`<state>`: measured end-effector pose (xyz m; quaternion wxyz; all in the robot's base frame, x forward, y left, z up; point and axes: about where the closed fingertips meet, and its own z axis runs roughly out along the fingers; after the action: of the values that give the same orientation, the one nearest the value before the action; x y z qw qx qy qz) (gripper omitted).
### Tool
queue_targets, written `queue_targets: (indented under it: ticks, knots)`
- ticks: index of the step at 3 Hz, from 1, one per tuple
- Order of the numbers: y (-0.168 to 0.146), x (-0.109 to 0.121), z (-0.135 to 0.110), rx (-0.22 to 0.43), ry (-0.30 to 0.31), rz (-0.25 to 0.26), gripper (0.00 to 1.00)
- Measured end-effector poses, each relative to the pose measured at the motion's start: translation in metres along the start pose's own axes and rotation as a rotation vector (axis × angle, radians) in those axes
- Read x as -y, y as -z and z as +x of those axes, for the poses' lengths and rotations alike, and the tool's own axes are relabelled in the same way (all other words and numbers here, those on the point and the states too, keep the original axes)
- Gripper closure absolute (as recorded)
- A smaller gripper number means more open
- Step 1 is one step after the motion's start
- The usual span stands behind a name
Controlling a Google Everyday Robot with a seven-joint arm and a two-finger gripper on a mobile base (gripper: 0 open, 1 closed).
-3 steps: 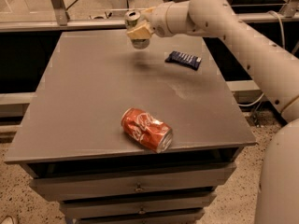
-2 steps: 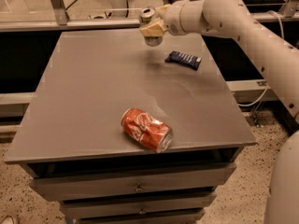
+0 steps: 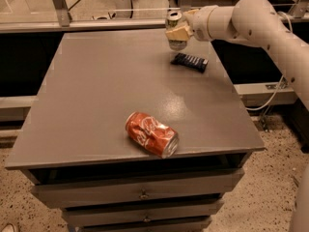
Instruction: Move 7up can near rxbar blueberry
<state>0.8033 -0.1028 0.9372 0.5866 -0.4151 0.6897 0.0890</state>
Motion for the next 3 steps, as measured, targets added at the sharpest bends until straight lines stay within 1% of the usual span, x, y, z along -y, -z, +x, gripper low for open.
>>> queue_targets:
  ticks: [1, 2, 3]
  knots:
    - [0.012, 0.016, 0.008, 0.004, 0.005, 0.027, 1.00]
    - [0.018, 0.023, 0.018, -0.005, -0.012, 0.035, 0.85]
    - [0.023, 0.025, 0.030, -0.016, -0.032, 0.039, 0.62]
